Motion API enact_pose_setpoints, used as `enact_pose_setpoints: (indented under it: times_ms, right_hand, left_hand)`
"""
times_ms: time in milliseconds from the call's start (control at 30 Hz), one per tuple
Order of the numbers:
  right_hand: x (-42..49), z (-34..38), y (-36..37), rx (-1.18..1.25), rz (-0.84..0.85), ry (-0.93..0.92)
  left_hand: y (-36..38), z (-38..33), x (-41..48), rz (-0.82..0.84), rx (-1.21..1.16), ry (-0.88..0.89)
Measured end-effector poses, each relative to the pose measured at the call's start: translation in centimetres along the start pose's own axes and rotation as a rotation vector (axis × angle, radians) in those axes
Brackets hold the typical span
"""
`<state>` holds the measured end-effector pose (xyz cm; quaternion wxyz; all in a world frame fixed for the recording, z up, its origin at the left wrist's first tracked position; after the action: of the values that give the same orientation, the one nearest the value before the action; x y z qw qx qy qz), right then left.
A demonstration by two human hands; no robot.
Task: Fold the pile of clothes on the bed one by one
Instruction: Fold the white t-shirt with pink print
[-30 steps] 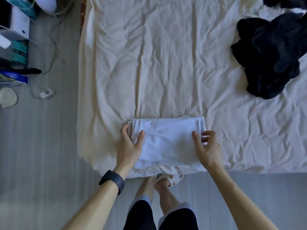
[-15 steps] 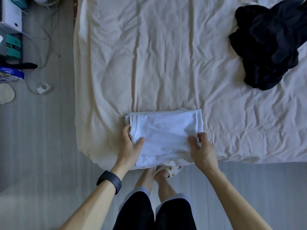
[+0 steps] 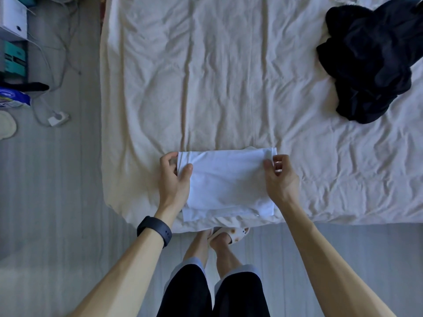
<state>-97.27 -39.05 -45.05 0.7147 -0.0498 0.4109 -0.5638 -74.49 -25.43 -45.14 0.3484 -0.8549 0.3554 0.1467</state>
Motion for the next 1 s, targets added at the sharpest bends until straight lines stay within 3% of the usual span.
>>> enact_pose_setpoints:
  times_ms: [133,233,300,400,700,867,1000]
  right_hand:
    - [-0.8,-1.0,0.3,0.032,-0.065,-0.063]
    - [-2.9,-2.5,0.4,-0.09,-0.11,-0.248]
    - [-4.9,-4.0,0.3,-0.261,-0.081,-0.436]
    - [-6.6,-6.6,-0.2,-0.451,0.008,-0.622]
    - [-6.5,-8.9,-1.4,-0.536,-0.011,-0.756]
    - [-7.6,-8.2,-0.9,-0.622,0.018,-0.687]
    - [-7.9,-5.0,0.4,-0.526,-0.15,-0.719]
  left_hand:
    - [-0.1,0.1,-0.6,-0.058,0.154,0.107]
    - [-0.1,0.9,-2.2,-0.114,0.637,0.575]
    - [0.0,2.0,-3.6,-0.014,0.826,0.847]
    - [0.0,3.4,-5.2,0.111,0.948,1.041]
    - [-1.1,4.1,-6.0,0.051,0.944,1.214]
    - [-0.5,4.2,-5.7,0.176,0.958,1.151]
    - [1.0,0.8,-5.6,0.077,0.836,1.05]
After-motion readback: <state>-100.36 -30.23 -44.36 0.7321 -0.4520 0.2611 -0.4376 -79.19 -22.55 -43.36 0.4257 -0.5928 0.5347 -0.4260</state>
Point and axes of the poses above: each hand's wrist, its own x-axis towards the middle knuckle, its own y-axis out of the palm, z = x × y, the point moved 2 cm from there along x, towards the middle knuckle, and after that the axes turned 5 degrees about x, right-handed, at the moved point
